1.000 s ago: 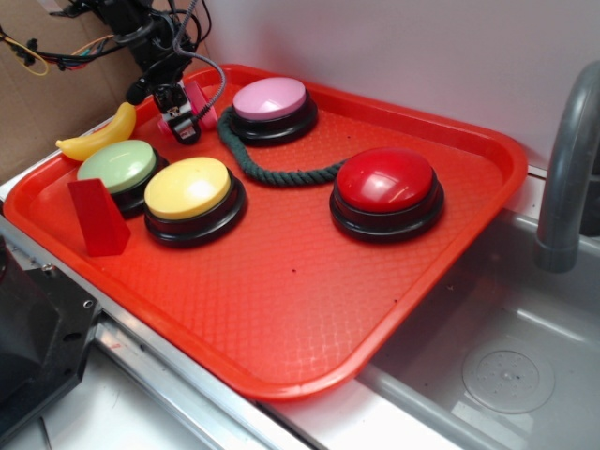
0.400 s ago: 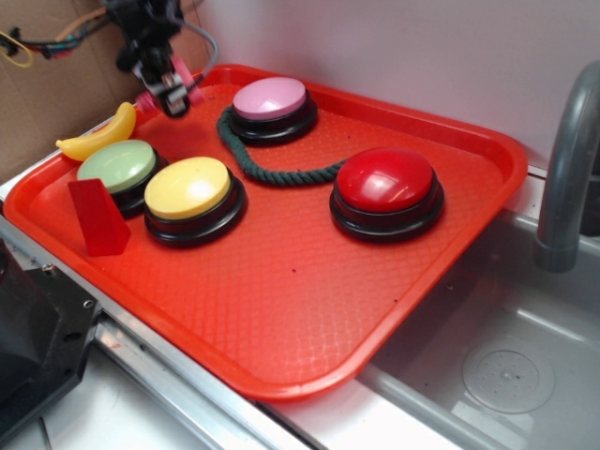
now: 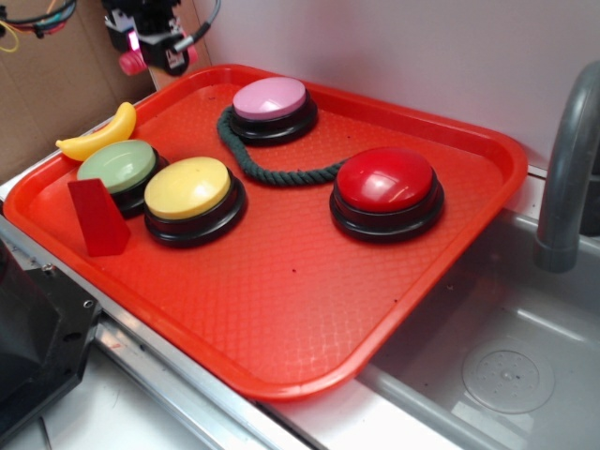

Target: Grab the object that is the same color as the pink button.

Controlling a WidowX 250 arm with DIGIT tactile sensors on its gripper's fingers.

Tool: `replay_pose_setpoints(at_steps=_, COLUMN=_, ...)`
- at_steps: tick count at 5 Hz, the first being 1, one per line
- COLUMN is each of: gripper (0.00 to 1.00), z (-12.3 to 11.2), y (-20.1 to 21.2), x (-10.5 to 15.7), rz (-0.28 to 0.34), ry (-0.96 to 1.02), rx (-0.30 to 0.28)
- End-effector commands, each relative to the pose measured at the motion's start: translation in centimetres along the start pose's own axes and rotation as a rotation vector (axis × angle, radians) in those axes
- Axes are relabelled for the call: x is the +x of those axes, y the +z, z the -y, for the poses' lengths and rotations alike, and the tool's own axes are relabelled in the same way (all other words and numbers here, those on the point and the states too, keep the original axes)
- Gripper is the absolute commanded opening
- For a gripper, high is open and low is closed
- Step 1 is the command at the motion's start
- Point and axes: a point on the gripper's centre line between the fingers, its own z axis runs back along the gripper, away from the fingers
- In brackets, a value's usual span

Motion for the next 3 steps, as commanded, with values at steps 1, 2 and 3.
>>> replay_pose_setpoints(at_steps=1, gripper=0.0, z=5.2, y=3.85, x=-2.51, rz=0.042, ry=-0.003, rx=-0.008)
replay_pose_setpoints(at_steps=2, gripper=0.0, z=6.11, y=4.05, x=-3.16, rz=0.051, ry=0.034, rx=-0.057)
replay_pose_setpoints(at_steps=3, gripper=0.0, z=5.9, y=3.46, x=-2.73, rz=-0.02, ry=0.071, rx=-0.045)
